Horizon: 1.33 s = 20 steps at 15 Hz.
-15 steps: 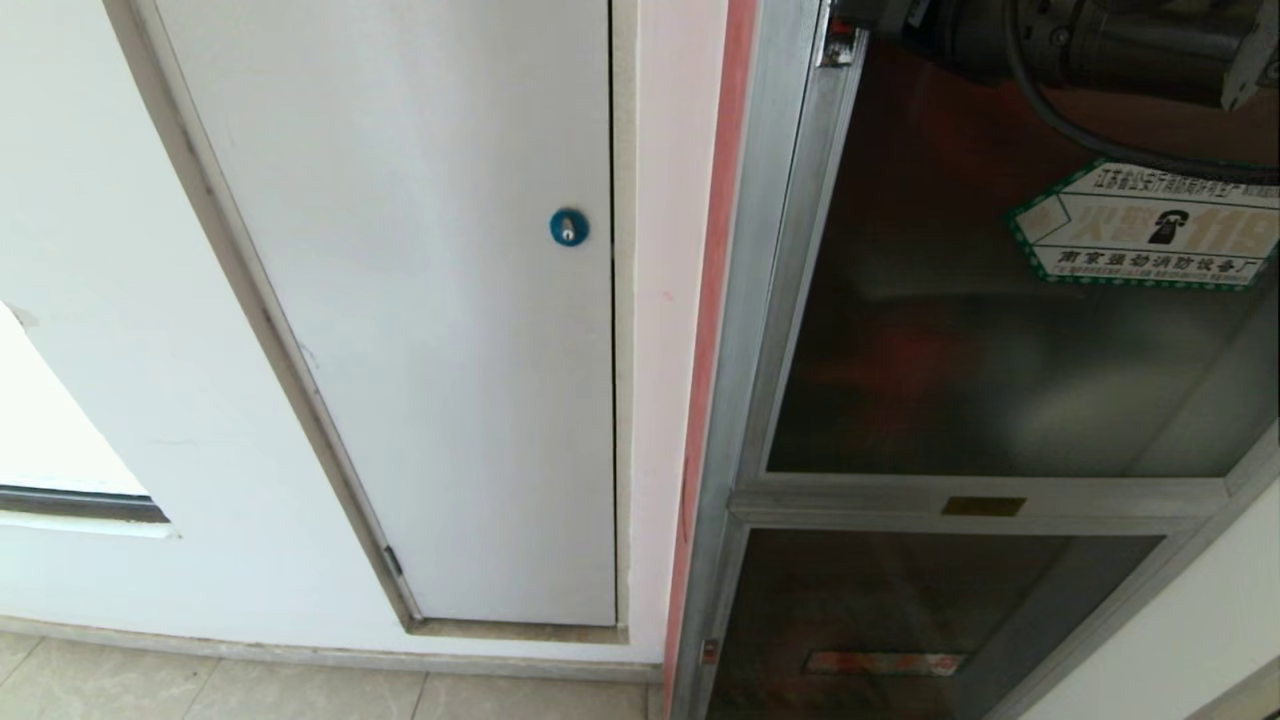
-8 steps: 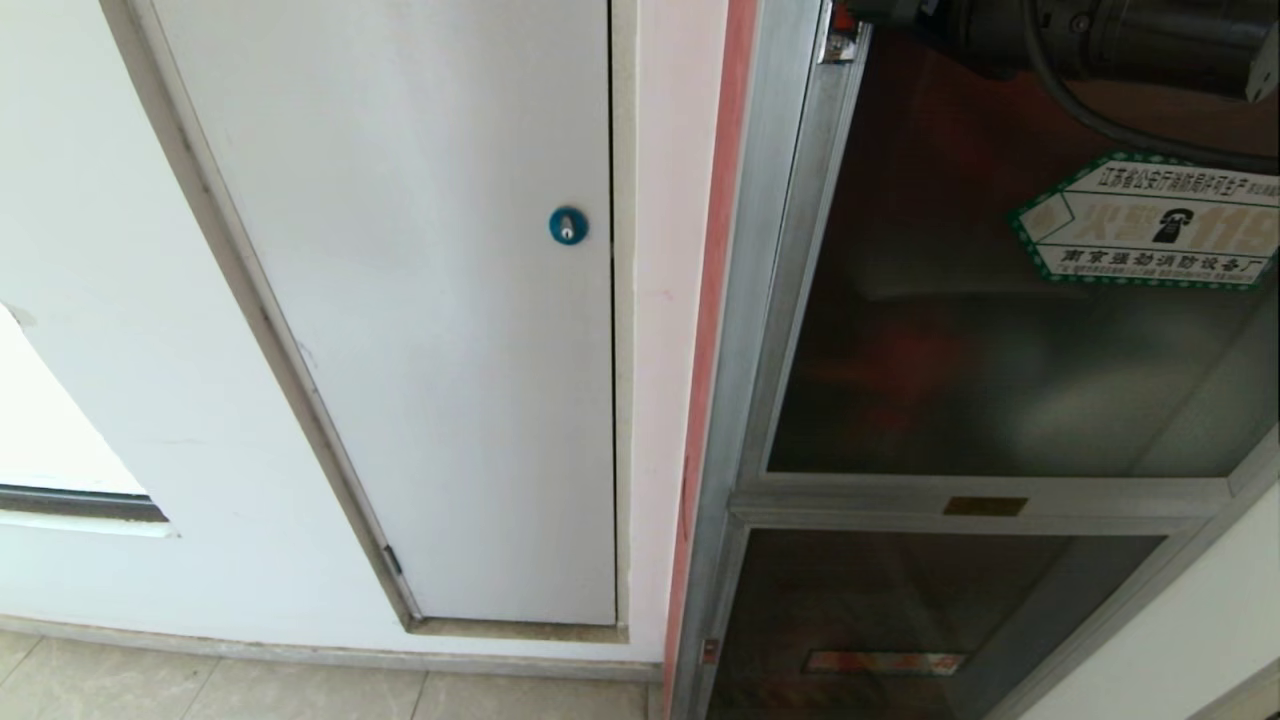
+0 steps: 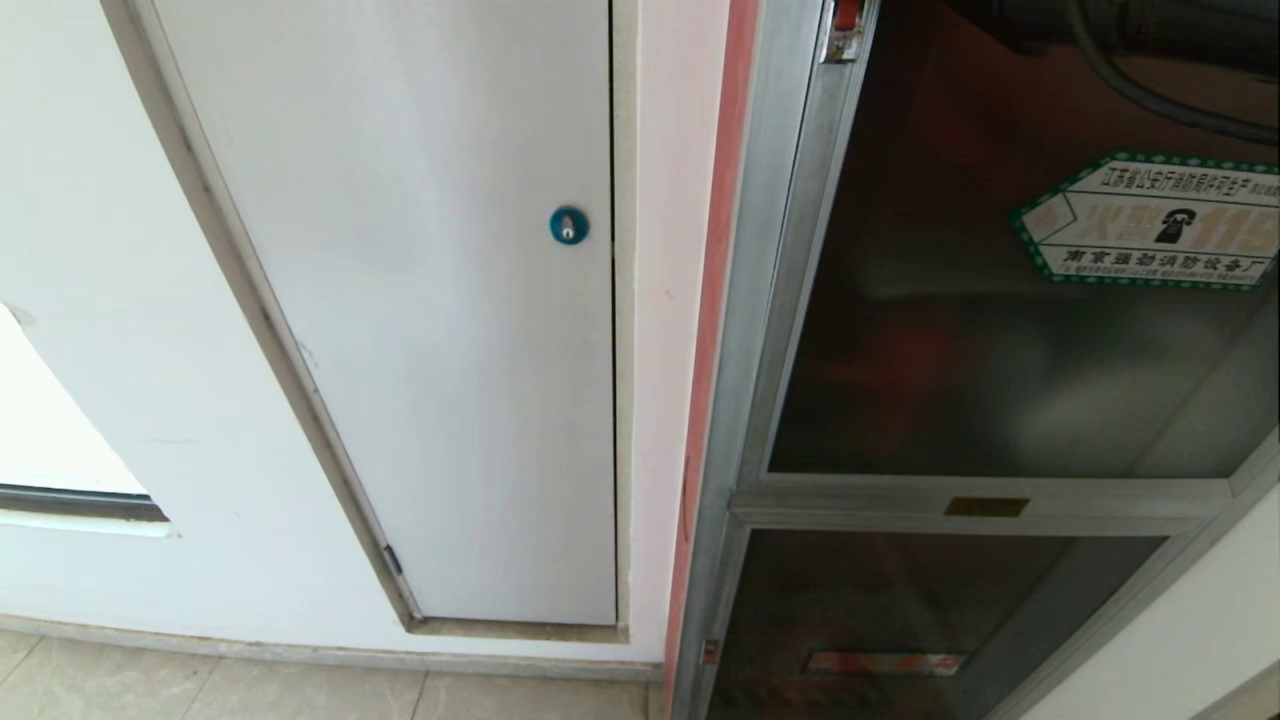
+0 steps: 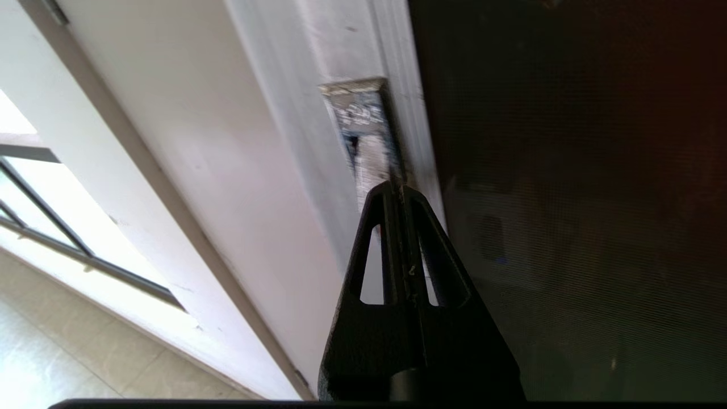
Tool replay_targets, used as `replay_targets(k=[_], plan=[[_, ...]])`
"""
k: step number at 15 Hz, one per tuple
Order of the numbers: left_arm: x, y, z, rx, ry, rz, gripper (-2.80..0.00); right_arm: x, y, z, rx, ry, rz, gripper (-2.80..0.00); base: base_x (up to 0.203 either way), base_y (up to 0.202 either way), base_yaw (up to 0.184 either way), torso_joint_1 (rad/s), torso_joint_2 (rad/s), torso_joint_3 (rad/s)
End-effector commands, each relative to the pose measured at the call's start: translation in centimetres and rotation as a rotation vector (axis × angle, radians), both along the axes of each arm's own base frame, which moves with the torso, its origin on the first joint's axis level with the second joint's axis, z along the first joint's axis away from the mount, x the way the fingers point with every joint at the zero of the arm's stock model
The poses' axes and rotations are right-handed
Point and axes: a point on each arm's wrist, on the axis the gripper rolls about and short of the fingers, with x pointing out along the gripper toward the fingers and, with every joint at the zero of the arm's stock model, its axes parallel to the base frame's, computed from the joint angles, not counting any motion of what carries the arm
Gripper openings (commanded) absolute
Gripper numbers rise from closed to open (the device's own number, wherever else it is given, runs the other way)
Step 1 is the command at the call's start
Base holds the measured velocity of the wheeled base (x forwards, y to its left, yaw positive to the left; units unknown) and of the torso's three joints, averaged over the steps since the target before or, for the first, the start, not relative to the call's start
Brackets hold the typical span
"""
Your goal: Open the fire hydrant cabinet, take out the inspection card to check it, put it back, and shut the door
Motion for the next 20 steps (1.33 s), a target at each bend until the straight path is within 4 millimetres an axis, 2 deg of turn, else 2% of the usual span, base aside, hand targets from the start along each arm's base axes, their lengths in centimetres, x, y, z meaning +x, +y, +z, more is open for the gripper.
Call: replay_targets(k=[1,7,15,20], plan=[[0.1,0.0,-0.4,0.000,0.013,0.000,-2.80,-0.7,-0.1,0.4,0.004,-0.009,0.009,-2.80,0.000,0.000,0.000,0.000,0.00,0.000],[0.1,0.0,-0.4,0.000,0.013,0.000,-2.80,-1.4,-0.3,0.7,0.007,-0.018,0.013,-2.80,0.000,0.000,0.000,0.000,0.00,0.000],[0.1,0.0,-0.4,0.000,0.013,0.000,-2.80,-3.6,-1.2,2.0,0.030,-0.054,0.019,-2.80,0.000,0.000,0.000,0.000,0.00,0.000],[0.1,0.0,-0.4,0.000,0.013,0.000,-2.80,-4.0,-1.1,2.1,0.034,-0.057,0.032,-2.80,0.000,0.000,0.000,0.000,0.00,0.000]])
